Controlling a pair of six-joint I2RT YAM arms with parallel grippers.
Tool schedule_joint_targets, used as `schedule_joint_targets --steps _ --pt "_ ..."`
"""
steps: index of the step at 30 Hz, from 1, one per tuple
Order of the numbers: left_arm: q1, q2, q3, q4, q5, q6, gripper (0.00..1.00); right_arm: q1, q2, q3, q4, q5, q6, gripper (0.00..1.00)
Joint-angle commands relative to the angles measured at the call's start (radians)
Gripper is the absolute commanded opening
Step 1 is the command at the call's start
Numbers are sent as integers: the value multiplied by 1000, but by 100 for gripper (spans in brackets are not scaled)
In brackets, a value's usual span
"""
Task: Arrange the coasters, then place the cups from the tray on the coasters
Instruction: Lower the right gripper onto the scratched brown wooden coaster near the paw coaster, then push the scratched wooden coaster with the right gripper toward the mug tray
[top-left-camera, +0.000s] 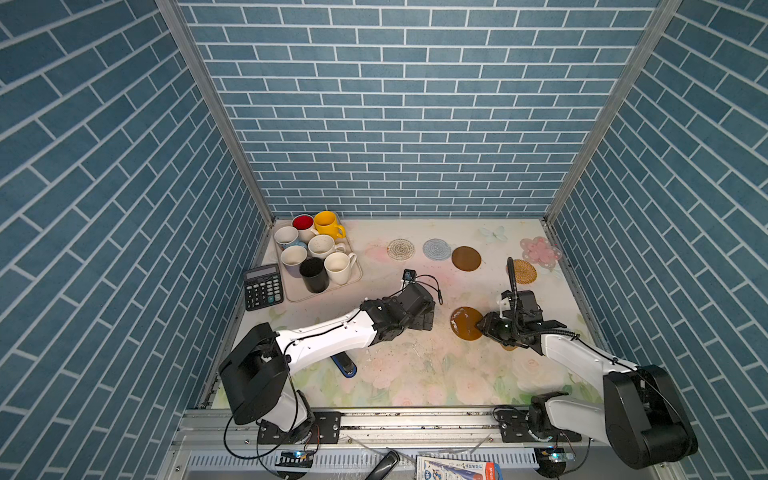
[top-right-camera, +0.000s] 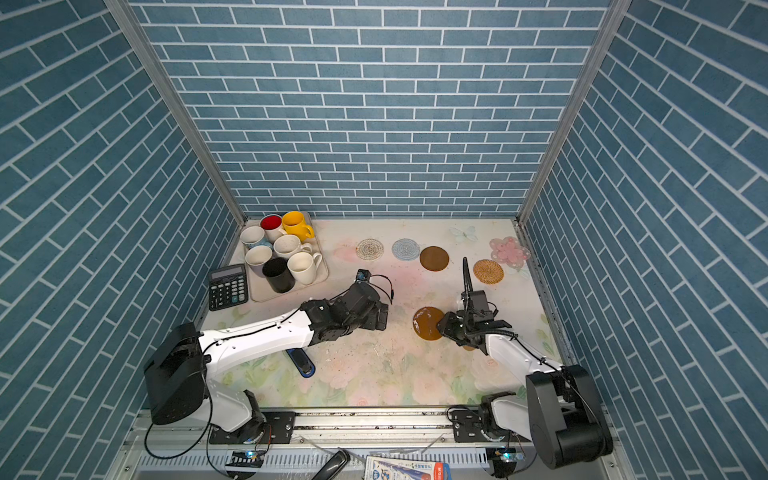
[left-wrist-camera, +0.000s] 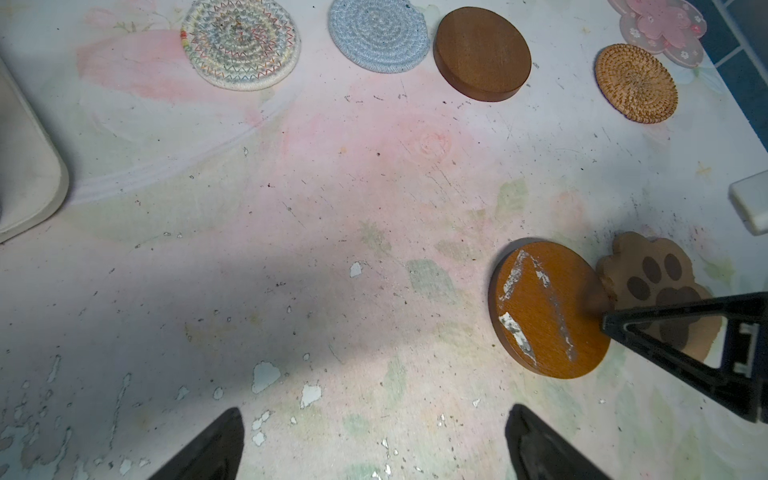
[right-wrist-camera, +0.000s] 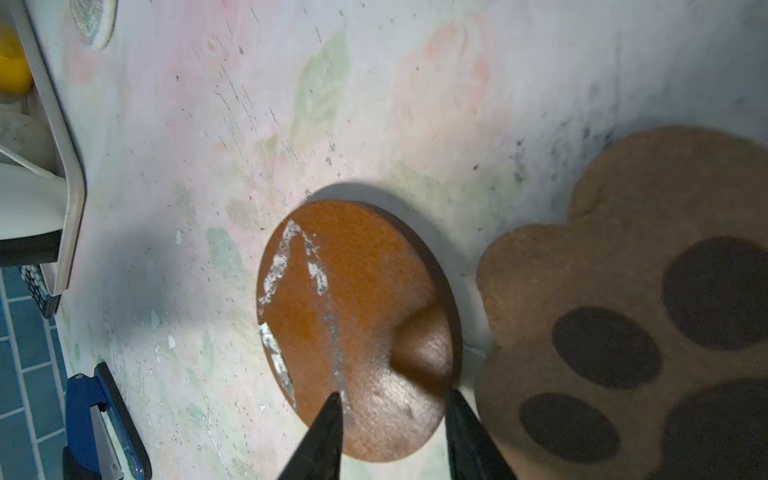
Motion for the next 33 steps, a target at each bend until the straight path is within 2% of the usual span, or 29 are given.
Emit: schedule_joint_targets --steps 1,7,10,15,17,24,28,33 --pt "-8 8 7 -11 -7 -3 99 -4 31 -18 38 -34 25 40" --pt "-6 21 11 -14 -9 3 99 -6 84 -7 90 -65 38 38" --pt "-3 25 13 -15 -6 8 99 -6 120 -9 158 -118 60 29" --pt "37 13 -30 54 117 -15 99 -6 183 -2 220 -193 76 28" --pt "38 1 -46 69 125 -16 99 -3 193 -3 232 -210 79 28" --pt "53 10 -81 78 146 -29 89 69 228 18 256 -208 98 30" --pt "95 42 -109 99 206 -65 77 118 288 41 309 -204 130 30" --pt "115 41 -153 146 231 -81 76 162 355 82 357 -182 165 29"
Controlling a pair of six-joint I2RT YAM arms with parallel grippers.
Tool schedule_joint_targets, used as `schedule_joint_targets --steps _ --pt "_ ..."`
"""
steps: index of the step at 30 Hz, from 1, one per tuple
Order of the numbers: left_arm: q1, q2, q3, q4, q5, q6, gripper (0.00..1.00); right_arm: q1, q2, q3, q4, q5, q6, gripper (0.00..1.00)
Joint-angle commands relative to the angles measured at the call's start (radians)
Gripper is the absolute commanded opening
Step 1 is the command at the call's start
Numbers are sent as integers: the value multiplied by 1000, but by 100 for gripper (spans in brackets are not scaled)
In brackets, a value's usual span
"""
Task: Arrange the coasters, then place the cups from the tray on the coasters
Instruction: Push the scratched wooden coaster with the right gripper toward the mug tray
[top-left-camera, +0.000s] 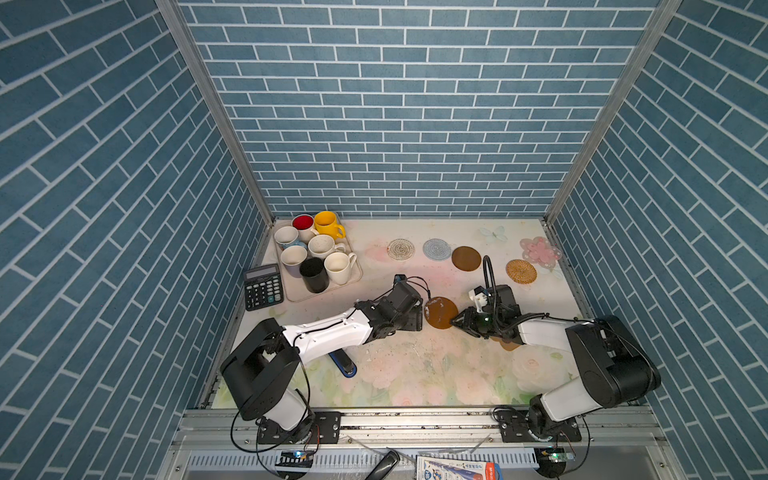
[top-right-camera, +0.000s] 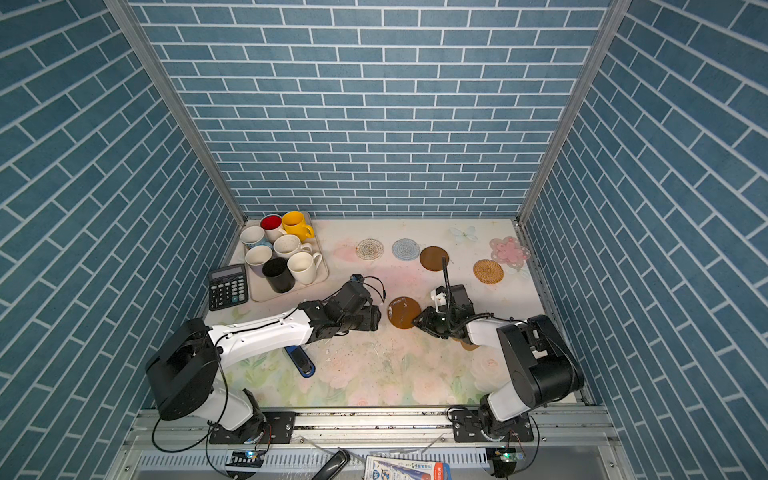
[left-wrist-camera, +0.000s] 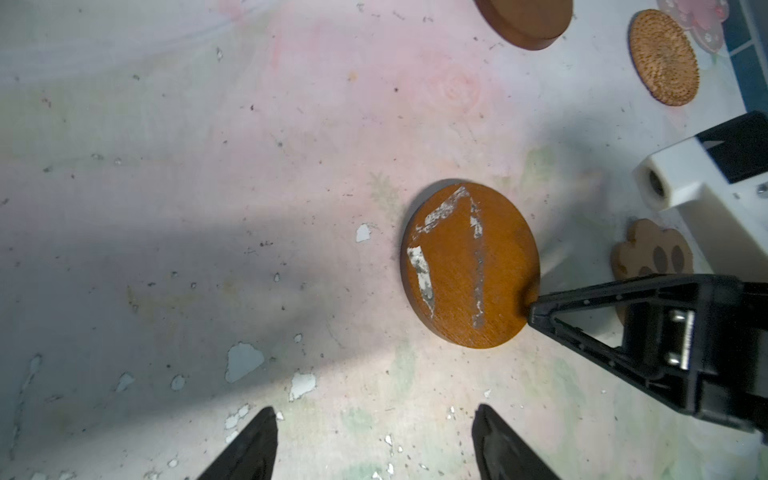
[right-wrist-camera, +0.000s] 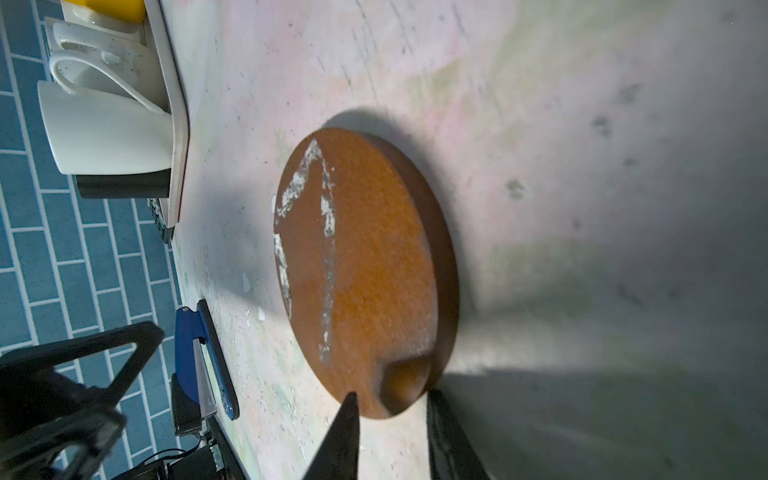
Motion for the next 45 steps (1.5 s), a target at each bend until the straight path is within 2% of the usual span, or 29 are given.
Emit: schedule_joint_targets --steps 1,12,20,26,30,34,41,45 --pt "14 11 -26 29 31 -19 77 26 57 32 3 43 58 29" --pt "74 -43 -99 48 48 -23 83 53 181 206 -19 80 59 29" --pt "116 -134 -126 3 15 6 94 79 290 337 -41 70 59 29" --pt "131 -151 -134 -13 -17 22 95 116 362 422 -49 68 64 29" --pt "167 -145 -165 15 8 10 95 129 414 477 -46 60 78 29" --pt "188 -146 -173 18 21 17 86 142 459 533 -45 45 89 29" --pt "202 -143 -175 22 24 18 63 150 507 613 -71 39 89 29" --pt "199 -112 -174 47 41 8 61 150 514 639 -84 26 84 29"
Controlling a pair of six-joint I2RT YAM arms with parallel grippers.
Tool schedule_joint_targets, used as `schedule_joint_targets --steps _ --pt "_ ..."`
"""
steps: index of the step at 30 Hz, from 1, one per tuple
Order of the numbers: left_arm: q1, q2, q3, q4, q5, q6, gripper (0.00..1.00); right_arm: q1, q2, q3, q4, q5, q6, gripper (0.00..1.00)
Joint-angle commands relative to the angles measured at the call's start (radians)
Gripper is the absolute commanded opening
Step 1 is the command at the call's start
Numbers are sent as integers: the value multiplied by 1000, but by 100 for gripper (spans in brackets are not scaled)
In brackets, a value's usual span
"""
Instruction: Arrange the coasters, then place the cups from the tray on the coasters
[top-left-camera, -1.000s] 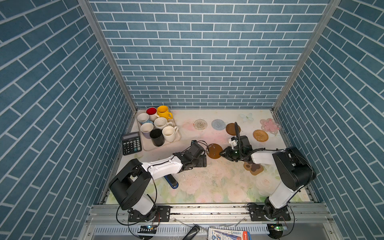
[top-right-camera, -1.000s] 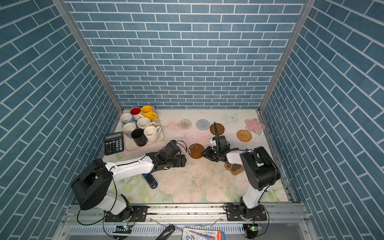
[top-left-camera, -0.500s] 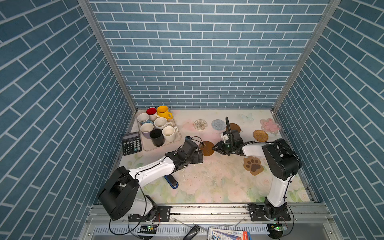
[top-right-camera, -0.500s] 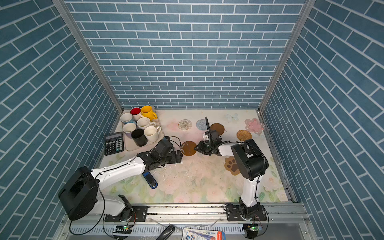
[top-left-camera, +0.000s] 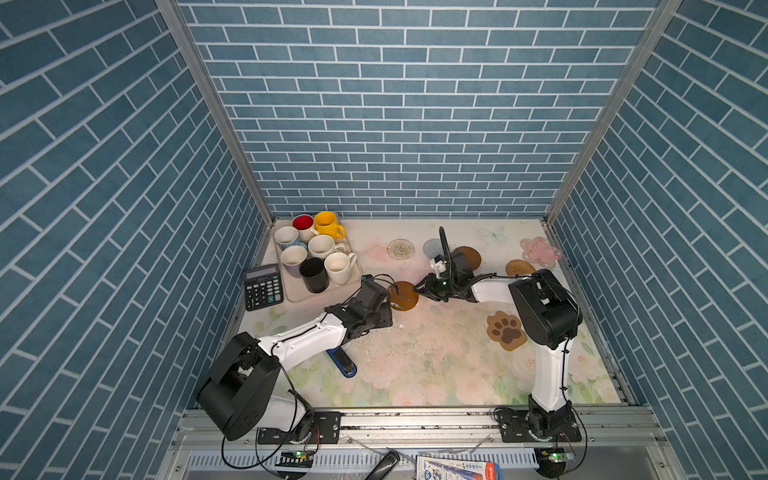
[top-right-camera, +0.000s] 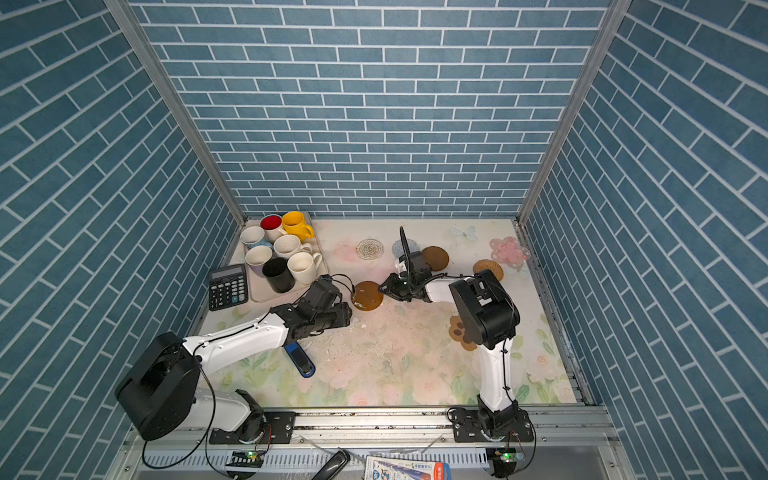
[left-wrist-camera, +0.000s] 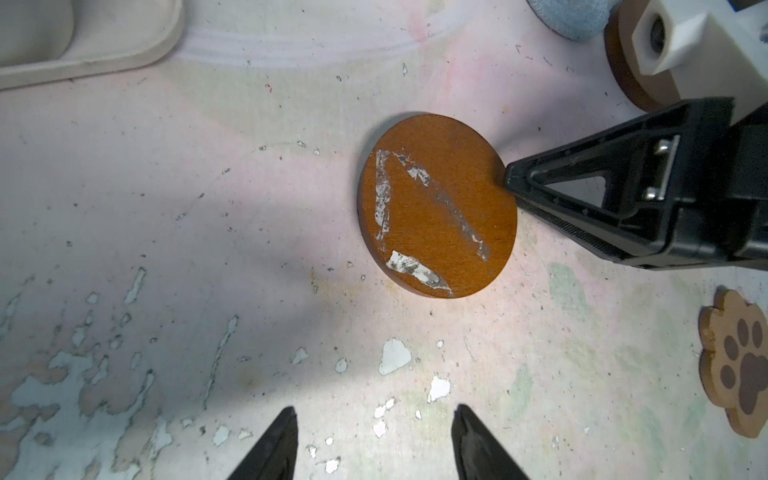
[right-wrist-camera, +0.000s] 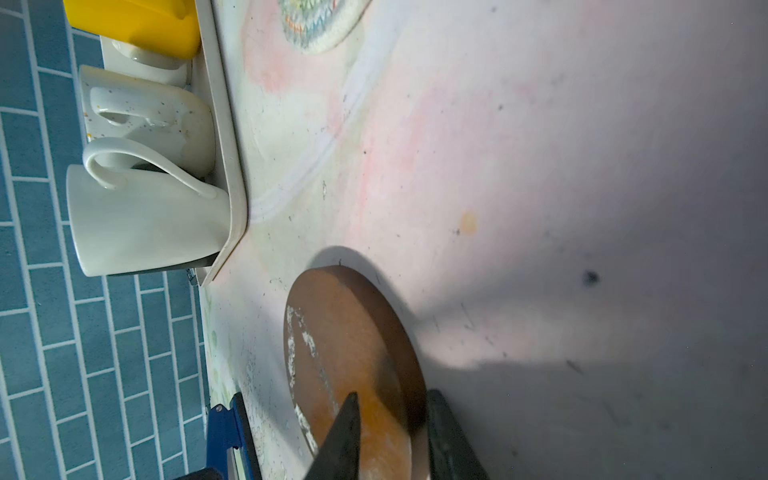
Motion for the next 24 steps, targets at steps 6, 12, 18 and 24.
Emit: schedule_joint_targets --steps 6,12,18,24 --pt "-48 107 52 2 -25 11 73 10 29 39 -53 -26 12 30" --pt "-84 192 98 11 -46 11 78 -2 -13 28 -57 -24 -9 37" --pt "-97 249 142 14 -56 16 80 -26 -96 -11 -77 1 -40 58" --pt "-110 304 205 -20 -89 21 81 -88 -234 -131 -40 73 -48 67"
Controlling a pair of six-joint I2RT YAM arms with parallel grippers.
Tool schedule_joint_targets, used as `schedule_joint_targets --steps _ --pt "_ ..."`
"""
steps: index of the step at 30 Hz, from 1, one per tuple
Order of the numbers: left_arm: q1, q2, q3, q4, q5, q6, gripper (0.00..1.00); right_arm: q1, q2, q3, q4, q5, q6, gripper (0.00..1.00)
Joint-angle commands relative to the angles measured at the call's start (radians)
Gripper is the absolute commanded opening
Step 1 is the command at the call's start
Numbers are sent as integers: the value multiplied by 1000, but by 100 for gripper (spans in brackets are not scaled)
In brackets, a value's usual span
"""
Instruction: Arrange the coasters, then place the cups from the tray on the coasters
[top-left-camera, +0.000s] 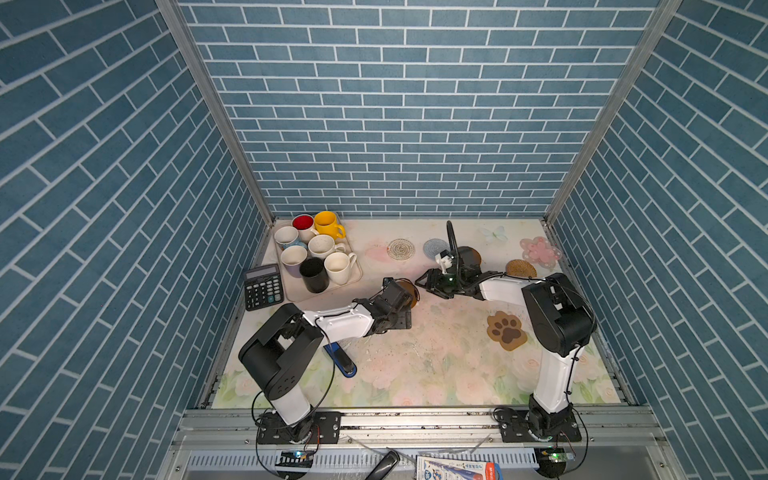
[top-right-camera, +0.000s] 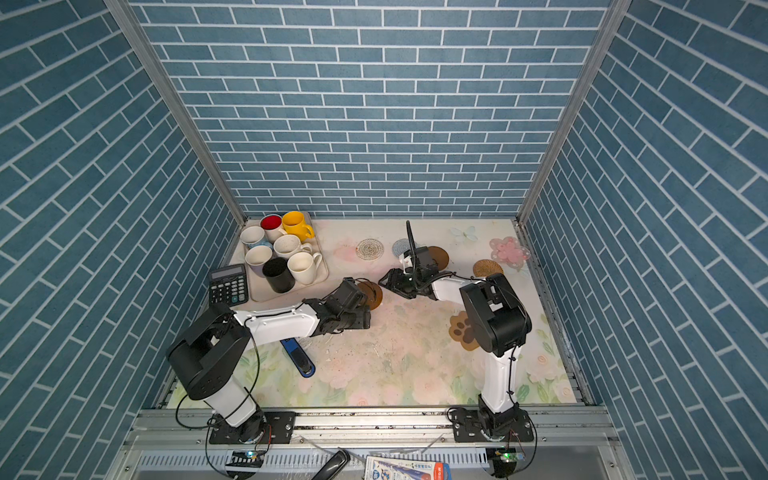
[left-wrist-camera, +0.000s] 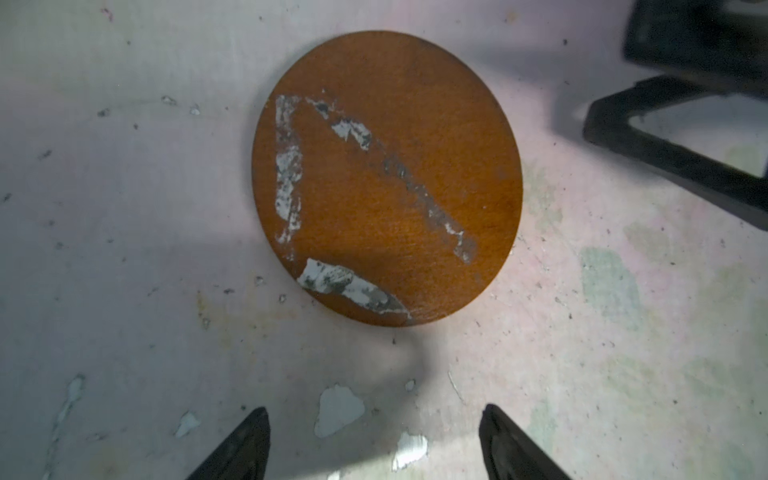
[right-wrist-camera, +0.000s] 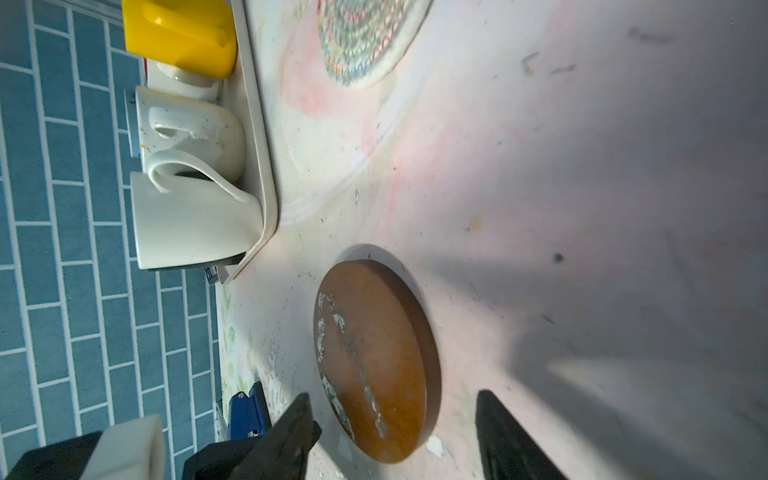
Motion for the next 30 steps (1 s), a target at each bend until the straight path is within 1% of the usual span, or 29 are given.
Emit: schedule_joint_targets --steps 1,4,8,11,16,21,30 --pt "-9 37 47 -27 -33 12 81 -36 -116 -88 5 79 -27 70" --pt "-11 67 65 -24 -31 2 82 -63 -212 -167 5 140 -50 80" --pt "-18 105 88 -25 -33 -5 82 -81 -350 -285 40 236 -55 87" --pt "-21 129 108 -32 -38 -8 82 -82 -449 -358 43 297 -58 99" --pt "-21 160 136 -45 -51 -12 82 -81 -600 -439 24 358 -72 99" --pt "-21 189 169 -82 -71 -20 82 -82 -692 -468 -12 386 -94 99" --pt "-21 244 243 -152 -111 -38 81 -84 -711 -471 -12 369 -95 99"
